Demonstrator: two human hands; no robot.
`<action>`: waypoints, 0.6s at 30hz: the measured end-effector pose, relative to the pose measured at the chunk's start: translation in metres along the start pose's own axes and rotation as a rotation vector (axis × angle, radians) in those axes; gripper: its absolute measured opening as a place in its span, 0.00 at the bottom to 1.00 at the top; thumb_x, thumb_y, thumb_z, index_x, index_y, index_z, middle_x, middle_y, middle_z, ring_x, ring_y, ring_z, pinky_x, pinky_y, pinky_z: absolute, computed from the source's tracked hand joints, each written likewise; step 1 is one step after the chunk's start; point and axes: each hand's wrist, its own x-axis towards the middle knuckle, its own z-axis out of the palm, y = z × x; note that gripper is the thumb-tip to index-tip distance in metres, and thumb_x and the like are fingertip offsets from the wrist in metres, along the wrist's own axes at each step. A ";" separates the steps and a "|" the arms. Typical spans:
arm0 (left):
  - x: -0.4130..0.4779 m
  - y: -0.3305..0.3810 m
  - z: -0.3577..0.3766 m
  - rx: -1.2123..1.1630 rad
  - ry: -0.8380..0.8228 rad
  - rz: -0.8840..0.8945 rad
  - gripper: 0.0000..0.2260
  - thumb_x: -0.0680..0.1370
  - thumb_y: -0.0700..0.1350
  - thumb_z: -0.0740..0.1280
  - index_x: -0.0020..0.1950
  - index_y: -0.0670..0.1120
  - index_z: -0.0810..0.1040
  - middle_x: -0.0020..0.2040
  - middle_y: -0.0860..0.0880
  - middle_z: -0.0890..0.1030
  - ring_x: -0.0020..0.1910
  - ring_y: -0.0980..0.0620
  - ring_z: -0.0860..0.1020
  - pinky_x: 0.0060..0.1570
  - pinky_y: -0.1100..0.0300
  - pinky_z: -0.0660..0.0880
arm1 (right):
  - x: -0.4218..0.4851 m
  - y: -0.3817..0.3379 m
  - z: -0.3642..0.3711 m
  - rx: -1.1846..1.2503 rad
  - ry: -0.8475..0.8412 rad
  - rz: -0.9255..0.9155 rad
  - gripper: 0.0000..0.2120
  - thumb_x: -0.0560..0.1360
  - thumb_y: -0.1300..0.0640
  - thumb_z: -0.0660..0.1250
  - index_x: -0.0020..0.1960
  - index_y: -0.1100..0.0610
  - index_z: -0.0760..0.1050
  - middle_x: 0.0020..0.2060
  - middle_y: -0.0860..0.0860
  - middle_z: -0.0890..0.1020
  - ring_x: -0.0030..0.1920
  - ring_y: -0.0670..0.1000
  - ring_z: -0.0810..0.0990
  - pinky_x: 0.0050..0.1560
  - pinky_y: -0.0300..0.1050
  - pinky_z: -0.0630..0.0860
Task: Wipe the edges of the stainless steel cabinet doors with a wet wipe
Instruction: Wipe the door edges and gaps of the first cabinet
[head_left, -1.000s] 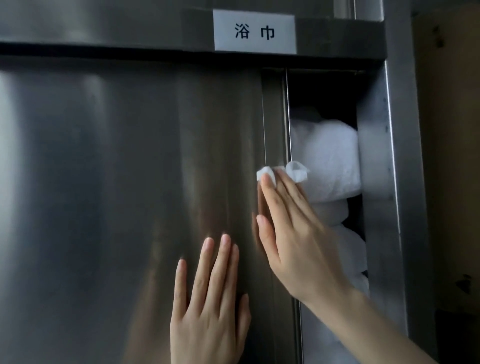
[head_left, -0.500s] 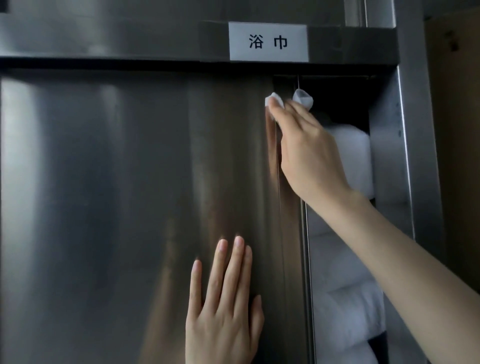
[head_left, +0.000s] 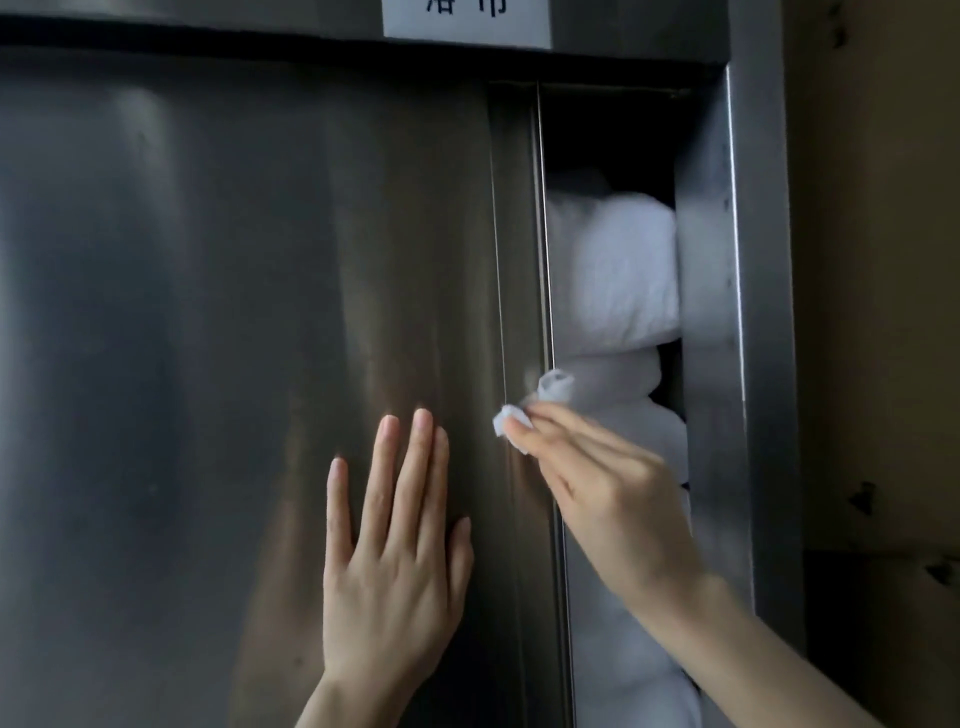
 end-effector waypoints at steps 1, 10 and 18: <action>0.000 0.001 0.001 -0.005 0.003 0.002 0.26 0.80 0.48 0.55 0.77 0.38 0.60 0.78 0.43 0.59 0.78 0.44 0.55 0.74 0.41 0.54 | -0.013 -0.002 -0.001 0.005 -0.020 0.006 0.10 0.75 0.66 0.67 0.55 0.61 0.81 0.51 0.52 0.84 0.55 0.47 0.81 0.51 0.44 0.80; 0.001 0.010 0.000 -0.011 -0.036 -0.003 0.26 0.83 0.48 0.53 0.78 0.39 0.56 0.79 0.43 0.55 0.78 0.43 0.52 0.76 0.41 0.50 | -0.148 -0.036 -0.005 0.016 -0.150 0.058 0.08 0.72 0.64 0.72 0.51 0.59 0.83 0.51 0.51 0.84 0.57 0.45 0.80 0.54 0.42 0.79; 0.002 0.015 -0.003 -0.028 -0.068 -0.020 0.26 0.83 0.47 0.54 0.78 0.39 0.56 0.79 0.42 0.56 0.78 0.41 0.53 0.75 0.39 0.48 | -0.237 -0.060 -0.020 0.041 -0.358 0.014 0.11 0.77 0.60 0.64 0.45 0.55 0.85 0.44 0.47 0.86 0.50 0.43 0.83 0.49 0.39 0.80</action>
